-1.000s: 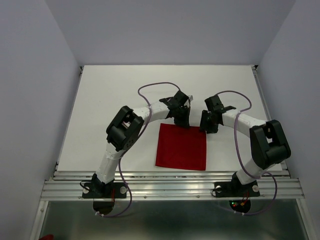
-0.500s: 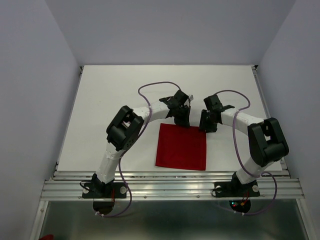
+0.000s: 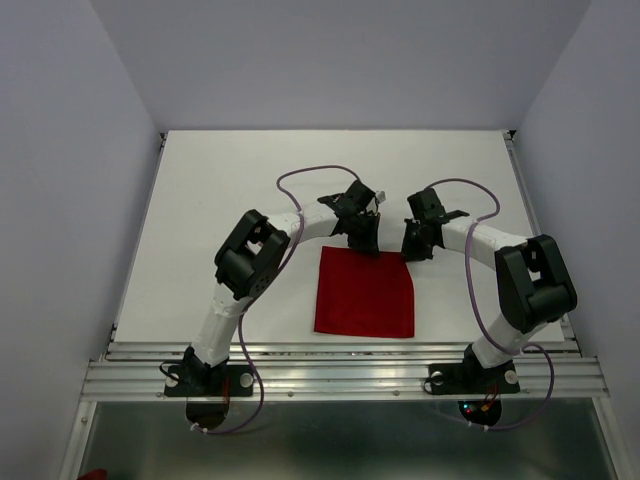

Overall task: Fold the napkin into a case and place the utensils inside
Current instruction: Pick up the lower triangle-folded napkin from the center of the board, then fold the lower triangle-folded napkin at the center of the board.

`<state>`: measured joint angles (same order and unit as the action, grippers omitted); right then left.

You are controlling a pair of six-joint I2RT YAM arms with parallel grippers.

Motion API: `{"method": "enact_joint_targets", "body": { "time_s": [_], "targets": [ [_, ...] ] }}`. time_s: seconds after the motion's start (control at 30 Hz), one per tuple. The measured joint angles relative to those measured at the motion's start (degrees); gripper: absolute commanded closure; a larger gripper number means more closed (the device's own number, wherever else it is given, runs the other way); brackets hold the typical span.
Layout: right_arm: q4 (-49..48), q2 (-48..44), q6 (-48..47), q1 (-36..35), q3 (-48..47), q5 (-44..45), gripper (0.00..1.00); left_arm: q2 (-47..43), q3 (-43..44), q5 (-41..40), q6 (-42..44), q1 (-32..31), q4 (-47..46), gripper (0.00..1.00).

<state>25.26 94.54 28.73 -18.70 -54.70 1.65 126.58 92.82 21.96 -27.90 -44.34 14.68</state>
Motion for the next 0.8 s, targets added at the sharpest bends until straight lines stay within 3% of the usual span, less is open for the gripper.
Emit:
{"method": "enact_joint_targets", "body": {
  "time_s": [0.8],
  "targets": [
    [0.48,-3.04,0.63,-1.68,-1.9,-6.62,0.99,0.35,-0.22,0.59,-0.07,0.2,-2.05,1.0]
  ]
}}
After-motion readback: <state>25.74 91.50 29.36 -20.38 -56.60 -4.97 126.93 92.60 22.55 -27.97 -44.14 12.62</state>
